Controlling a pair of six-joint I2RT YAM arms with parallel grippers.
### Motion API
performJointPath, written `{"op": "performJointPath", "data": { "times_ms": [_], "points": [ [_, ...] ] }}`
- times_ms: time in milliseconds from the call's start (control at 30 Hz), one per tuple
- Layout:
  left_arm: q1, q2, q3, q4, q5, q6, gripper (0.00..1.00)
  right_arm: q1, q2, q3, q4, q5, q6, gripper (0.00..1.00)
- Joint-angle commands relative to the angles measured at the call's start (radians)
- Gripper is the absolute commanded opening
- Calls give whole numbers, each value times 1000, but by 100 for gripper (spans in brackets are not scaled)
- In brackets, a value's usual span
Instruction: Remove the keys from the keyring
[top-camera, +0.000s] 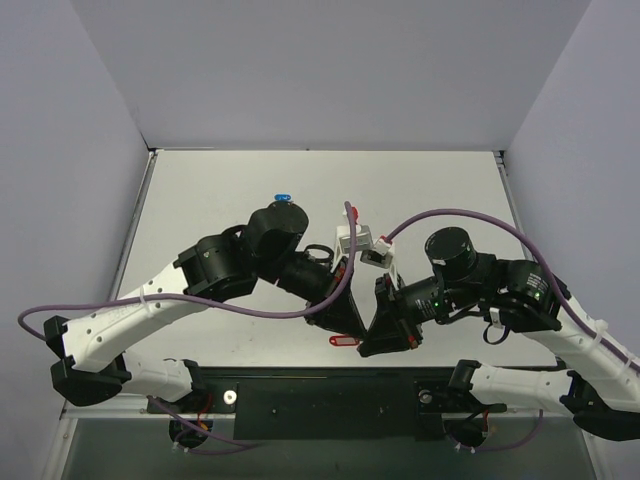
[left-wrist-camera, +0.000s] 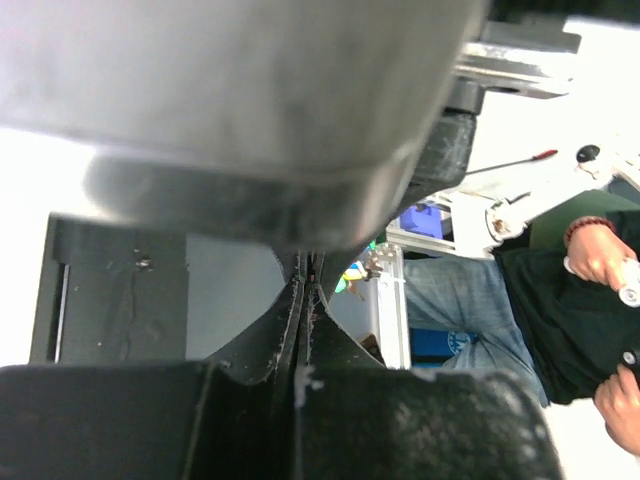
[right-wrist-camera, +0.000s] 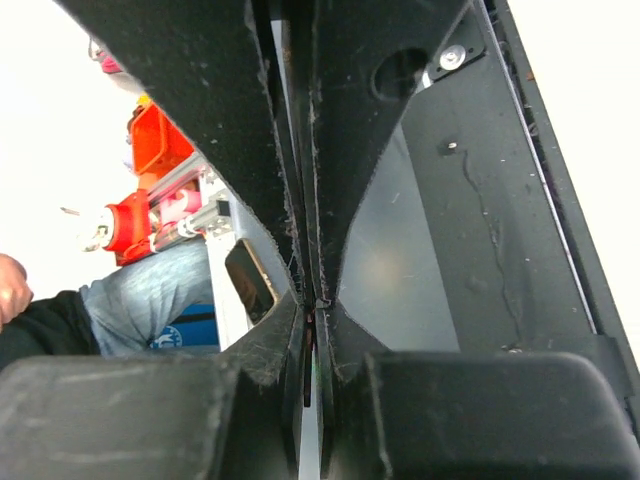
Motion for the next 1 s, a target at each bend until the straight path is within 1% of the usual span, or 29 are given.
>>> {"op": "performJointPath", "data": {
  "times_ms": [0, 167, 200, 267, 367, 400, 433, 633, 700, 733, 767, 800, 833, 867, 967],
  "points": [
    [-13, 21, 40, 15, -166, 32, 0, -6, 26, 31, 179, 157, -45, 0],
    [4, -13, 28, 39, -266, -6, 0, -8, -1, 19, 183, 237, -45, 0],
    [7, -28, 28, 35, -328, -12, 0, -8, -17, 18, 185, 295, -43, 0],
    [18, -60, 3, 60, -387, -46, 0, -8, -44, 5, 192, 368, -43, 0],
    [27, -119, -73, 176, -455, -128, 0, -11, -75, -22, 216, 442, -23, 0],
    [27, -143, -85, 196, -499, -141, 0, -11, -86, -33, 228, 476, -19, 0],
    [27, -165, -113, 228, -543, -174, 0, -11, -93, -39, 237, 485, -11, 0],
    [27, -264, -242, 396, -698, -260, 0, -14, -139, -82, 320, 559, 27, 0],
    [27, -293, -292, 453, -750, -302, 0, -14, -155, -94, 344, 605, 43, 0],
    [26, -303, -312, 485, -783, -311, 0, -14, -158, -104, 364, 613, 49, 0],
    [24, -321, -348, 502, -836, -354, 0, -14, -162, -110, 375, 631, 58, 0],
    [23, -333, -371, 540, -857, -398, 0, -14, -166, -120, 390, 639, 66, 0],
    [23, -349, -404, 551, -907, -417, 0, -14, -167, -127, 401, 651, 76, 0],
    [18, -358, -418, 583, -930, -446, 0, -14, -169, -139, 427, 651, 79, 0],
    [12, -375, -460, 640, -965, -463, 0, -14, -158, -144, 447, 643, 96, 0]
  ]
}}
